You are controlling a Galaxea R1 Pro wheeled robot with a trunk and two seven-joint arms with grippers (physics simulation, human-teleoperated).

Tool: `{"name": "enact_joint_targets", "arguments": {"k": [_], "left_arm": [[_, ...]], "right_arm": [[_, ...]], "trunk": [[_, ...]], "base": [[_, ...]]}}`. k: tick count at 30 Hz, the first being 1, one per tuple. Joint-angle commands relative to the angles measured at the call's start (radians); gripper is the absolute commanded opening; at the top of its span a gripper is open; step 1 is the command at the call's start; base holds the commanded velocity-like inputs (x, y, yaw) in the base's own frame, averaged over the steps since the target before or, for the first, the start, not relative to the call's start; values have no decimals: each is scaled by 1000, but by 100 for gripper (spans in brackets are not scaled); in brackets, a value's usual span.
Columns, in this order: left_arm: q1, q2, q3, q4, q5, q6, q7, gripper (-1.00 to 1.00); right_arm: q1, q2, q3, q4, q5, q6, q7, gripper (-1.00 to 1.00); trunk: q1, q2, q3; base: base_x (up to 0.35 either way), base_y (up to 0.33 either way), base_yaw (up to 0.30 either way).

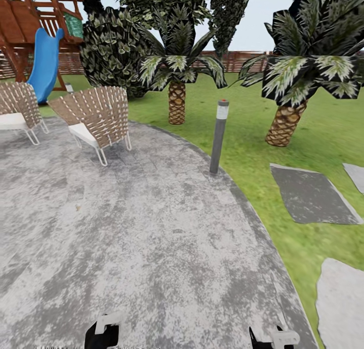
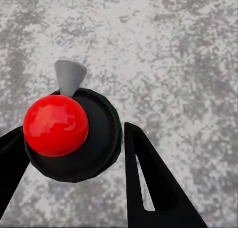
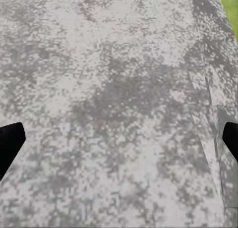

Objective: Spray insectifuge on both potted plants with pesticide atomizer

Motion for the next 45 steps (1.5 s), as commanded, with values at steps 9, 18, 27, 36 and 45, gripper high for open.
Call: {"name": "enact_joint_targets", "arguments": {"k": [9,18,27,36,45], "left_arm": [[-1,-1,2,2,3,-4,-1,-100],[-1,-1,2,2,3,-4,-1,-100],[-1,-1,2,2,3,-4,-1,-100],[-1,-2,2,4,2,-4,-1,-100],[-1,-2,2,4,1,-4,-1,-100]], "right_arm": [[0,0,1,0,1,-3,0,100],[0,0,1,0,1,-3,0,100],[0,0,2,0,1,-3,0,100],[0,0,2,2,2,-3,0,100],[0,0,2,3,2,-3,0,100]], "trunk": [[0,0,-1],[0,0,-1],[0,0,-1],[0,0,-1],[0,0,-1]], "base": [[0,0,279],[0,0,279],[0,0,279],[0,0,279],[0,0,279]]}}
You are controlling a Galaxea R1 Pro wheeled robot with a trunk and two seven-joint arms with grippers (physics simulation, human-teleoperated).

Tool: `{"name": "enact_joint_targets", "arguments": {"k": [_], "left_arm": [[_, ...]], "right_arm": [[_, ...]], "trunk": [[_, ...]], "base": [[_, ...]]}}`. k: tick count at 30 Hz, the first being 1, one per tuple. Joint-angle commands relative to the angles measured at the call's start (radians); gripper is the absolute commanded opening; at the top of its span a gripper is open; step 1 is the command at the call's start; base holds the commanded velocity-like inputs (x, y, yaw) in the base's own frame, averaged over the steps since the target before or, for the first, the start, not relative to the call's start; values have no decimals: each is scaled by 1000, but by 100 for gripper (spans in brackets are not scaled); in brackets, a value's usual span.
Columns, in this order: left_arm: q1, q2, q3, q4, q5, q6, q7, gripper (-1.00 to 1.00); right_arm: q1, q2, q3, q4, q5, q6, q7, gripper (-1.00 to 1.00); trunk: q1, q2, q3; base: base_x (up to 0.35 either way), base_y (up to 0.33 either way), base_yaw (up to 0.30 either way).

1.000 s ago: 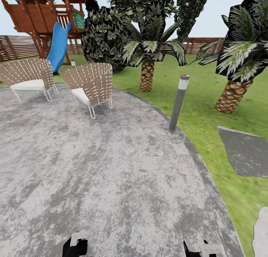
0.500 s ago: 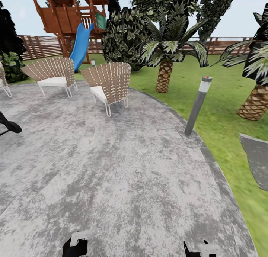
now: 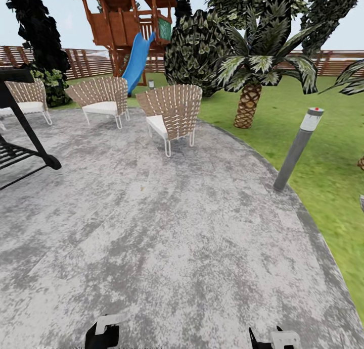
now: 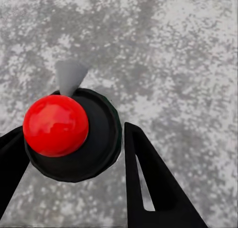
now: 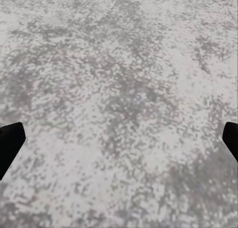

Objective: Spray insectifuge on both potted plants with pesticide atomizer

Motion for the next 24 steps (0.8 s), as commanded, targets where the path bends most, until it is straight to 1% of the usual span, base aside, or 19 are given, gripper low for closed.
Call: {"name": "enact_joint_targets", "arguments": {"k": [1,24], "left_arm": [[-1,0,3,1,1,-4,-1,-100],[-1,0,3,1,1,-4,-1,-100]], "right_arm": [[0,0,0,0,1,-3,0,100],[0,0,0,0,1,-3,0,100]], "trunk": [[0,0,-1],[0,0,-1]], "base": [[0,0,278],[0,0,279]]}}
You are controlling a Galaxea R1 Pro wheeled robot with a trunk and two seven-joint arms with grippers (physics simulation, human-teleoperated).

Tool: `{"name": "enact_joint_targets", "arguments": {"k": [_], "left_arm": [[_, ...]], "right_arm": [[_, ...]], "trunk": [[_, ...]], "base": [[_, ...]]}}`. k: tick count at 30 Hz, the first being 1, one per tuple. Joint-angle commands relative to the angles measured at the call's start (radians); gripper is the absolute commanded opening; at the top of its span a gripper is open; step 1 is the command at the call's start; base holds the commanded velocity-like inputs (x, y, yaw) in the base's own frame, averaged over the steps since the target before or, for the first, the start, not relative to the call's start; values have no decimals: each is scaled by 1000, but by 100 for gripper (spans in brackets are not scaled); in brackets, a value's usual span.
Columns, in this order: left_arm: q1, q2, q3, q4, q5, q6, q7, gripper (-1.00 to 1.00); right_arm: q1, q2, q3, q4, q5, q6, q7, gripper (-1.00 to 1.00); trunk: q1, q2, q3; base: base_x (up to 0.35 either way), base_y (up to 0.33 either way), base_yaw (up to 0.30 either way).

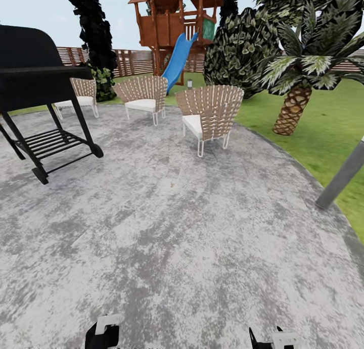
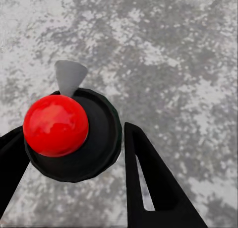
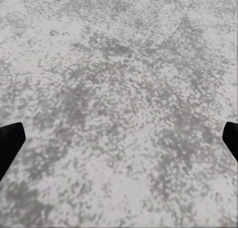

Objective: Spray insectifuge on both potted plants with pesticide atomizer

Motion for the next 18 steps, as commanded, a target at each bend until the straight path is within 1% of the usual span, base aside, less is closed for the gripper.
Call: {"name": "enact_joint_targets", "arguments": {"k": [1,9,18], "left_arm": [[-1,0,3,1,1,-4,-1,-100],[-1,0,3,1,1,-3,0,-100],[-1,0,3,1,1,-4,-1,-100]], "right_arm": [[0,0,0,0,2,-3,0,100],[0,0,0,0,1,-3,0,100],[0,0,0,0,1,-3,0,100]], "trunk": [[0,0,-1],[0,0,3],[0,0,12]], "base": [[0,0,279],[0,0,270],[0,0,225]]}}
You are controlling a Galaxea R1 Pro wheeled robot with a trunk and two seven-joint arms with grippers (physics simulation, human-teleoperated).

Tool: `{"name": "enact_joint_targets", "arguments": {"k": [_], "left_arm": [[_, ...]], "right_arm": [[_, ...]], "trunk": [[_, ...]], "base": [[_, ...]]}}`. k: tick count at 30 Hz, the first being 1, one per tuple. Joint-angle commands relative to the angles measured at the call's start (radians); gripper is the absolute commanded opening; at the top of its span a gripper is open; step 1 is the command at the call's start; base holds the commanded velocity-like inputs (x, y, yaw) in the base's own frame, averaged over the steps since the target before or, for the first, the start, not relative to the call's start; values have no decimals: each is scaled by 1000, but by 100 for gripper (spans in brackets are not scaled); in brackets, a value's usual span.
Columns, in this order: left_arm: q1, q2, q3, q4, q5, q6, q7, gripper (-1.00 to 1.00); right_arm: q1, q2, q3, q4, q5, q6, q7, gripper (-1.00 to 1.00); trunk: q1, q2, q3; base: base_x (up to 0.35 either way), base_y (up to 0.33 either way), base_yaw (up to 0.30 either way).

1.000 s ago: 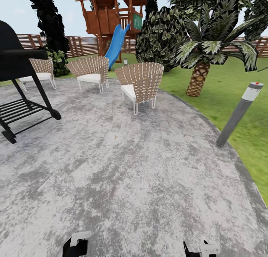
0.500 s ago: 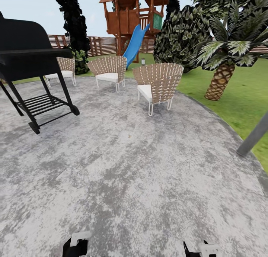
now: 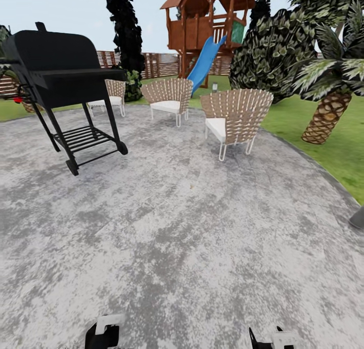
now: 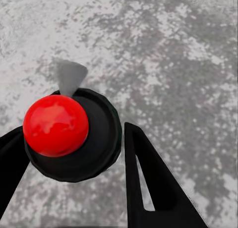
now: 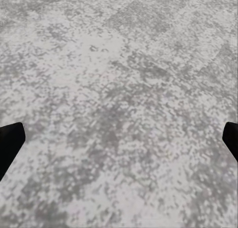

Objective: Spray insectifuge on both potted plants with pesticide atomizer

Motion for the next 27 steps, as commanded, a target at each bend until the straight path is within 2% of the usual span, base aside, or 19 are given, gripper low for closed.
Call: {"name": "enact_joint_targets", "arguments": {"k": [1,27], "left_arm": [[-1,0,3,1,1,-4,-1,-100],[-1,0,3,1,2,-3,-1,-100]], "right_arm": [[0,0,0,0,1,-3,0,100],[0,0,0,0,1,-3,0,100]], "trunk": [[0,0,0],[0,0,28]], "base": [[0,0,222],[0,0,222]]}}
